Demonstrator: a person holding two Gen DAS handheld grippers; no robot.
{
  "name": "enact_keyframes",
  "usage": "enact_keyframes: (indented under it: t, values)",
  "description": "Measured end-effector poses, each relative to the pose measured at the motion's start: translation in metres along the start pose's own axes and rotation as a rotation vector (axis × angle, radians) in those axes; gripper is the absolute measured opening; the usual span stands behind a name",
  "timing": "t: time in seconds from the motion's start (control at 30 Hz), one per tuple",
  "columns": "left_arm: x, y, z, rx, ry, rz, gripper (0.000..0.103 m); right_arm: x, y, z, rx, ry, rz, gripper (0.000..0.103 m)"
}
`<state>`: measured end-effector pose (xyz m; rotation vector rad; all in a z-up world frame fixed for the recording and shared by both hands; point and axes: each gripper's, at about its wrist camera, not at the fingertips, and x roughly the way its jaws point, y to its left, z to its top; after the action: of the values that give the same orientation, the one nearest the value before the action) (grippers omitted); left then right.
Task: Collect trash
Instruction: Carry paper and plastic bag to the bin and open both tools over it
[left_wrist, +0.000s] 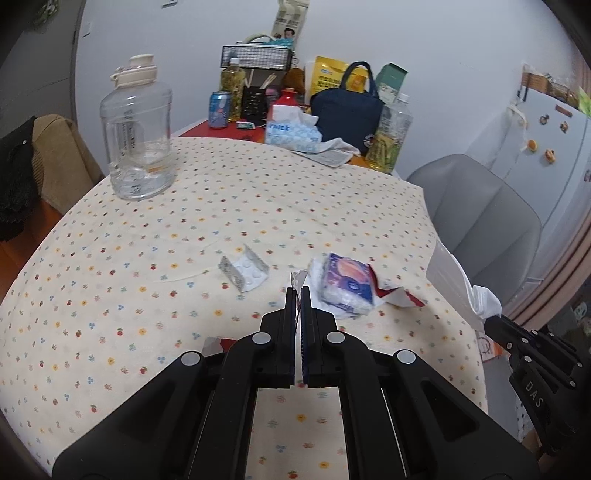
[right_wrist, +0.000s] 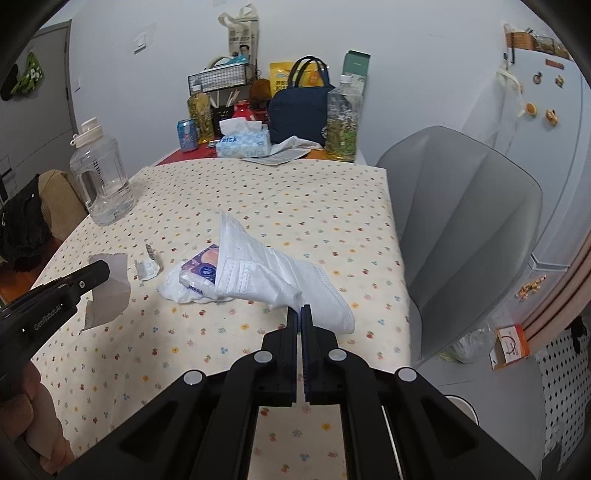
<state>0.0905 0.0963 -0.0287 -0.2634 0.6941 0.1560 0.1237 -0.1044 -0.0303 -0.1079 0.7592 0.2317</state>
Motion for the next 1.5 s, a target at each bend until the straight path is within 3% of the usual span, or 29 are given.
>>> enact_keyframes:
  t: [0.83, 1.5]
  values:
    - [0.007, -0.136, -0.017, 0.203, 0.041, -0.164, 0.003, -0.051, -0.115, -0.043, 0.175, -0.005, -0.145, 0.003]
    - [0.024, -0.247, -0.049, 0.371, 0.105, -0.271, 0.003, -0.061, -0.208, -0.090, 0.348, 0.022, -0.257, 0.003]
